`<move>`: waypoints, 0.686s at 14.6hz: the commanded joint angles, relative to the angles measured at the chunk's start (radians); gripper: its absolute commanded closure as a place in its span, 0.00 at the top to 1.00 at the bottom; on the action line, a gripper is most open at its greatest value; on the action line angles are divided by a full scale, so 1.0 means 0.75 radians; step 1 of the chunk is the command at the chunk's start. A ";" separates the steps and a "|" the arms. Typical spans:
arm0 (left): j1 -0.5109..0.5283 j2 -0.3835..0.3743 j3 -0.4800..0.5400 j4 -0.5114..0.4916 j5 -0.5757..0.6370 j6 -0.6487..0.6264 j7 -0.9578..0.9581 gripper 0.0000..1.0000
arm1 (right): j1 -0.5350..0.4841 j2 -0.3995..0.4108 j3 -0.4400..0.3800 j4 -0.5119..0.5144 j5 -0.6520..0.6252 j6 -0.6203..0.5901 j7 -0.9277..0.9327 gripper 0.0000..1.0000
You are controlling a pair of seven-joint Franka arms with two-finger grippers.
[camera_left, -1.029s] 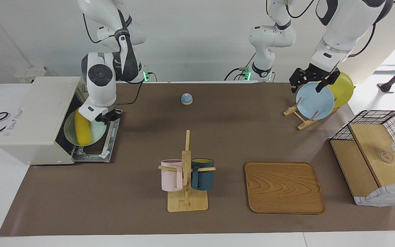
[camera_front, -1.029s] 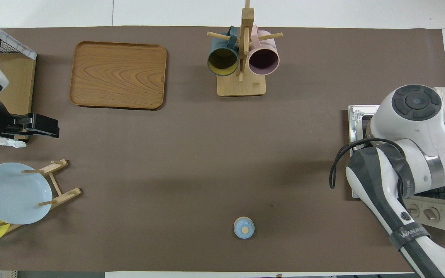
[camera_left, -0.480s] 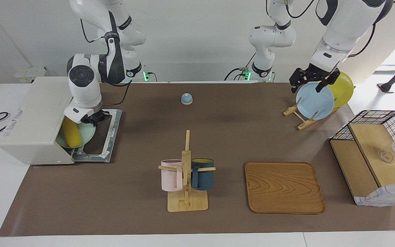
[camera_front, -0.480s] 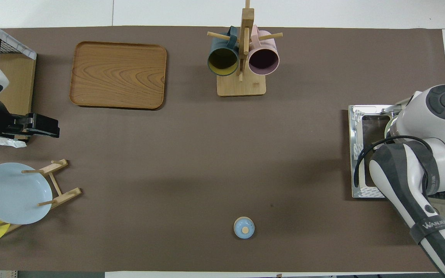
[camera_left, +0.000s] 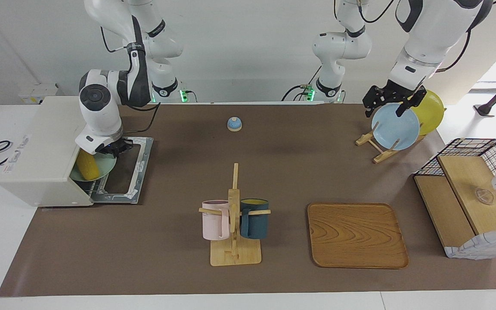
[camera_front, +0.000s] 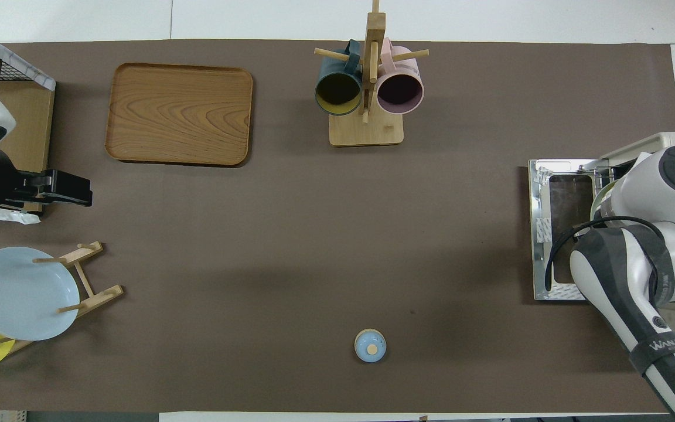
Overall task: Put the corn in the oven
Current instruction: 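Release the plate and pull the right gripper out of the oven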
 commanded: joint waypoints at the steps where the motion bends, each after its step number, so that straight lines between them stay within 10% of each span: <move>1: 0.017 0.028 -0.006 -0.001 -0.021 0.042 0.021 1.00 | -0.033 -0.037 0.015 -0.070 0.039 0.029 -0.023 0.00; 10: 0.019 0.150 0.006 0.083 -0.021 0.001 0.025 1.00 | -0.013 -0.025 0.017 -0.023 0.039 0.007 -0.018 0.12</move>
